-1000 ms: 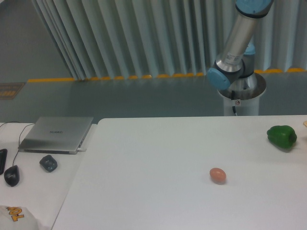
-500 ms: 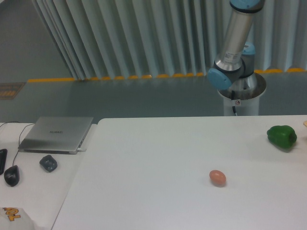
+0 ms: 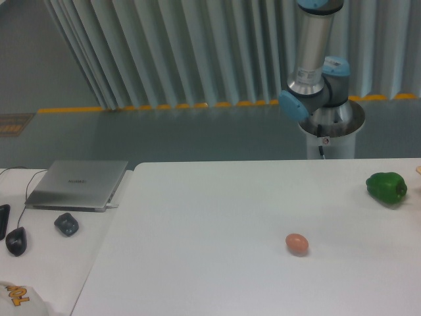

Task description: Place the yellow pepper in a basket

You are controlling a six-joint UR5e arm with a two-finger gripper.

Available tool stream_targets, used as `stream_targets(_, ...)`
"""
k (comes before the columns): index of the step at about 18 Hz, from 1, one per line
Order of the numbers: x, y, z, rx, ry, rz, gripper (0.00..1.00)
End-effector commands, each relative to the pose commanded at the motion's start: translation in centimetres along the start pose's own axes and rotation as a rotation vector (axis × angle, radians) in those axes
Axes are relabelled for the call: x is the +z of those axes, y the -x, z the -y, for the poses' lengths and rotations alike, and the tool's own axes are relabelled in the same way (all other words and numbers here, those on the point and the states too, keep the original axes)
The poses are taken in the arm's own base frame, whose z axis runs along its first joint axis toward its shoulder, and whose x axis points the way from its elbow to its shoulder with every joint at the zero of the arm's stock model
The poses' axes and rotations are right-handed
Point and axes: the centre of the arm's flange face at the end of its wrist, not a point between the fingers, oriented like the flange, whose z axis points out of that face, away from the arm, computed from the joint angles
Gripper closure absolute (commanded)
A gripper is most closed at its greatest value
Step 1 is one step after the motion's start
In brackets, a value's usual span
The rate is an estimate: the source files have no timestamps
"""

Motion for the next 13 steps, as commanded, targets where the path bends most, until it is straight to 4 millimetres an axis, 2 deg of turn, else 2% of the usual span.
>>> stream_targets(5,1.9,1.4,5.4,0.016,0.025,-0.037,0.0)
stream_targets(6,2.5,1.7,7.0,0.017,0.022,-0.043,0.0)
stream_targets(13,4.0,2.2,8.0,-0.009,0.005,-0.063,0.0)
